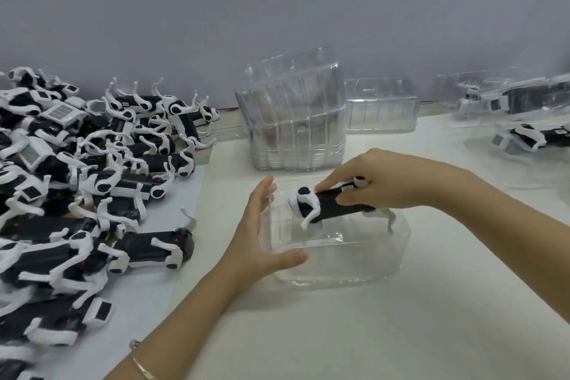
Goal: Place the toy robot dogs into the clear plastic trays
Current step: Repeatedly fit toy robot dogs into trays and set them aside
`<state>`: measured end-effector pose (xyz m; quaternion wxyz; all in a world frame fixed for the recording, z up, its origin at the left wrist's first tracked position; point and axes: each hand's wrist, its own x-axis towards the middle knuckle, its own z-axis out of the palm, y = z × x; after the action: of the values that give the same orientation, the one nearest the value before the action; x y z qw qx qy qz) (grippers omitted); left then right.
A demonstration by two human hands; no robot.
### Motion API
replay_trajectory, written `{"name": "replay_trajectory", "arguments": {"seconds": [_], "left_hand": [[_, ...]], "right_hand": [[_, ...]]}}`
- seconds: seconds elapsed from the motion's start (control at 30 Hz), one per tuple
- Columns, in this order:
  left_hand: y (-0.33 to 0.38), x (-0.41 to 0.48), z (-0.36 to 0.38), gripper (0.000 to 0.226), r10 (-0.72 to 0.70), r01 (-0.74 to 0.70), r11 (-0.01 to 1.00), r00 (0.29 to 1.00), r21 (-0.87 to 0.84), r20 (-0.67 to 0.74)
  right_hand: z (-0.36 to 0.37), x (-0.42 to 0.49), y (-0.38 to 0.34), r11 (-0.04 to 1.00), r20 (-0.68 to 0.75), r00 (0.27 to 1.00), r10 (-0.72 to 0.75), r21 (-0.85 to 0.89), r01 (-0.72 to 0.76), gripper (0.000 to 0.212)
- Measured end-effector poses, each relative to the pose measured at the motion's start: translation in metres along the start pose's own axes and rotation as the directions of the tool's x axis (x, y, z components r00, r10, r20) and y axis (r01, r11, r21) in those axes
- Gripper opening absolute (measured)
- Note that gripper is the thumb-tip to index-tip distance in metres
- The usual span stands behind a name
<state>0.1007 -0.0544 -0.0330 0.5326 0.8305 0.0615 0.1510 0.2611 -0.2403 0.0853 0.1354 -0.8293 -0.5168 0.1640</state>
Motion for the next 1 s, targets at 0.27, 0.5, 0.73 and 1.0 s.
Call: {"name": "replay_trajectory", "arguments": {"seconds": [0.27, 0.5, 0.73, 1.0], "left_hand": [[0.000, 0.000, 0.000, 0.120, -0.044, 0.043, 0.999, 0.998, 0.022, 0.040], [-0.001, 0.003, 0.000, 0.114, -0.052, 0.052, 0.999, 0.998, 0.000, 0.017], [0.006, 0.006, 0.003, 0.125, -0.117, 0.119, 0.985, 0.993, -0.122, 0.025], [0.038, 0.033, 0.019, 0.060, -0.381, 0.376, 0.798, 0.920, -0.471, 0.089]], "right_hand": [[0.014, 0.012, 0.006, 0.994, -0.055, 0.995, -0.085, -0.069, 0.081, 0.035], [0.042, 0.011, 0.025, 0.916, -0.184, 0.935, -0.302, -0.328, 0.231, 0.034], [0.033, -0.002, 0.029, 0.978, -0.463, 0.886, -0.035, 0.166, 0.126, 0.036], [0.070, -0.030, 0.037, 0.443, -0.080, 0.897, 0.434, 0.886, -0.135, 0.100]]}}
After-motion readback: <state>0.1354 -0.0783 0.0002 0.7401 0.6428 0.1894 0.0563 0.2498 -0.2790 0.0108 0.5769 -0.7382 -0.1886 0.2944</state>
